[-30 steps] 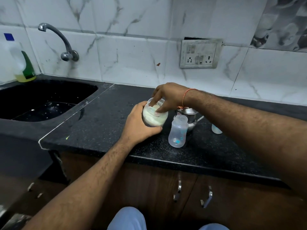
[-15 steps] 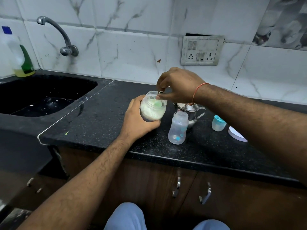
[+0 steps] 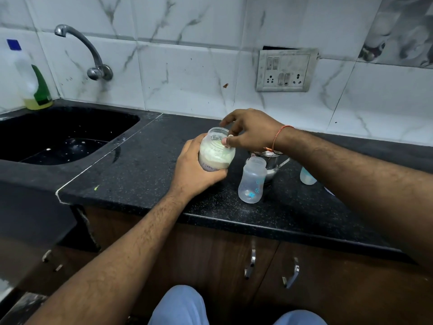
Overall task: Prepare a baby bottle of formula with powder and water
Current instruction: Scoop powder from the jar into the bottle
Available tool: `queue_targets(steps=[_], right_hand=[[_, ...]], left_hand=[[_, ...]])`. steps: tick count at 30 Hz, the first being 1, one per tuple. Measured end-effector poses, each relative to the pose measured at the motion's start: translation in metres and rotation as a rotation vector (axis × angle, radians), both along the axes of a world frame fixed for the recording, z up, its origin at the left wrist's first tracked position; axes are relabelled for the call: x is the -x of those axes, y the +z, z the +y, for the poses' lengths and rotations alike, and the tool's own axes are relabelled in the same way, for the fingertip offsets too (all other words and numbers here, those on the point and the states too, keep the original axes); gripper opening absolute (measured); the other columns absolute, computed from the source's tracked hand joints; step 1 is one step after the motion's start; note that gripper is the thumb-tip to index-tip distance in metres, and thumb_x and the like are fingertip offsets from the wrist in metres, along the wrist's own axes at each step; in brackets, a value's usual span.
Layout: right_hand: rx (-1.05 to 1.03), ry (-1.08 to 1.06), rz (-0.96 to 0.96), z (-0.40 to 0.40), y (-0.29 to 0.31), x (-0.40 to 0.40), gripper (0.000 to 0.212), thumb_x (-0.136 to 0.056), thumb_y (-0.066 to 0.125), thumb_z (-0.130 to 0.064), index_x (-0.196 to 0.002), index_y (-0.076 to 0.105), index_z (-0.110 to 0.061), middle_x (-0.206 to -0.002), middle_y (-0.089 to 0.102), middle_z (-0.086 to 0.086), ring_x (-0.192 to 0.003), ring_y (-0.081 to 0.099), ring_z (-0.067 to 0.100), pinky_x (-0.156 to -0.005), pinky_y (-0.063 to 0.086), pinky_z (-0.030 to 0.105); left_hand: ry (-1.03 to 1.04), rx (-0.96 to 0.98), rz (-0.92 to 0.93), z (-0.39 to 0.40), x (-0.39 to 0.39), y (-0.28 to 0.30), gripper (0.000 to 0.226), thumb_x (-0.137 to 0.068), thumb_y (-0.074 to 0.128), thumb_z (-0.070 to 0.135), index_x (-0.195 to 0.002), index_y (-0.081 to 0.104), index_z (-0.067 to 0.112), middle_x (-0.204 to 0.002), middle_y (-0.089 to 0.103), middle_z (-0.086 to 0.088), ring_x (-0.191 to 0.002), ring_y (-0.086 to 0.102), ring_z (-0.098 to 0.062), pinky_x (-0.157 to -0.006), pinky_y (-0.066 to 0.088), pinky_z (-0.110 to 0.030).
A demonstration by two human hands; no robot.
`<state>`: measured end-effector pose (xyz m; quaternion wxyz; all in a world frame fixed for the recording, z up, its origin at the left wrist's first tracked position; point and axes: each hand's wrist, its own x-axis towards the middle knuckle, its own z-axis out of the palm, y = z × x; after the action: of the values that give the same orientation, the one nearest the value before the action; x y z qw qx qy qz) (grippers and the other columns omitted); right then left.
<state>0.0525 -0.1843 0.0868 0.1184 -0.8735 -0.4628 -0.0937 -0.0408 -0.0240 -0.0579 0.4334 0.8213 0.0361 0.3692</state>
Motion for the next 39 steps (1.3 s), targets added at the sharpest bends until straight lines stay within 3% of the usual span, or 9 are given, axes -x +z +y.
queue_targets(steps=[4,7,17,20,24,32,39], right_hand=[[-0.089,-0.069,0.139,-0.001,0.002,0.002,0.026,-0.095,0.075,-0.037,-0.093,0.087,-0.014,-0.143,0.063,-0.013,-0.122,0.061,0.01,-0.102,0.046,0.029],[-0.174,-0.107,0.244,-0.001,0.003,0.0,0.027,-0.095,0.075,-0.036,-0.098,0.086,-0.012,-0.145,0.061,-0.011,-0.124,0.061,0.011,-0.101,0.045,0.026],[-0.438,-0.204,0.458,-0.013,0.011,-0.007,0.022,-0.094,0.077,-0.034,-0.097,0.086,-0.015,-0.145,0.063,-0.007,-0.128,0.058,0.012,-0.1,0.042,0.028],[-0.465,-0.216,0.445,-0.018,0.009,-0.01,0.023,-0.094,0.076,-0.036,-0.096,0.086,-0.015,-0.142,0.064,-0.008,-0.123,0.06,0.011,-0.095,0.042,0.027],[-0.41,-0.234,0.368,-0.02,0.007,-0.015,0.025,-0.095,0.075,-0.037,-0.1,0.087,-0.015,-0.143,0.063,-0.008,-0.126,0.06,0.012,-0.102,0.044,0.031],[-0.418,-0.244,0.394,-0.02,0.005,-0.015,0.024,-0.096,0.075,-0.036,-0.099,0.086,-0.015,-0.142,0.063,-0.007,-0.127,0.059,0.012,-0.101,0.043,0.029],[-0.474,-0.258,0.46,-0.021,0.004,-0.014,0.02,-0.097,0.074,-0.034,-0.09,0.084,-0.017,-0.13,0.062,-0.01,-0.116,0.057,0.009,-0.09,0.039,0.025]], left_hand=[[0.001,0.019,0.027,-0.001,0.0,0.001,0.099,-0.067,0.1,0.033,-0.156,0.057,0.036,-0.136,0.06,0.011,-0.12,0.063,-0.005,-0.102,0.049,-0.016],[-0.001,0.016,0.041,-0.002,0.001,0.003,0.099,-0.067,0.1,0.032,-0.156,0.056,0.037,-0.134,0.059,0.011,-0.118,0.063,-0.006,-0.098,0.048,-0.015],[-0.036,0.051,0.045,-0.004,0.005,0.005,0.094,-0.068,0.099,0.035,-0.151,0.056,0.039,-0.137,0.063,0.012,-0.123,0.066,-0.009,-0.107,0.057,-0.035],[-0.053,0.066,0.042,-0.004,0.006,0.005,0.093,-0.065,0.095,0.043,-0.15,0.057,0.041,-0.138,0.066,0.013,-0.125,0.067,-0.008,-0.108,0.059,-0.04],[-0.06,0.091,0.049,-0.004,0.006,0.006,0.094,-0.064,0.095,0.044,-0.15,0.057,0.04,-0.138,0.068,0.013,-0.124,0.069,-0.007,-0.107,0.06,-0.042],[-0.072,0.097,0.067,-0.005,0.009,0.008,0.095,-0.063,0.094,0.045,-0.15,0.057,0.041,-0.138,0.069,0.013,-0.123,0.07,-0.006,-0.105,0.061,-0.04],[-0.081,0.105,0.079,-0.005,0.01,0.009,0.096,-0.062,0.094,0.046,-0.151,0.056,0.041,-0.138,0.069,0.014,-0.123,0.07,-0.006,-0.106,0.061,-0.038]])
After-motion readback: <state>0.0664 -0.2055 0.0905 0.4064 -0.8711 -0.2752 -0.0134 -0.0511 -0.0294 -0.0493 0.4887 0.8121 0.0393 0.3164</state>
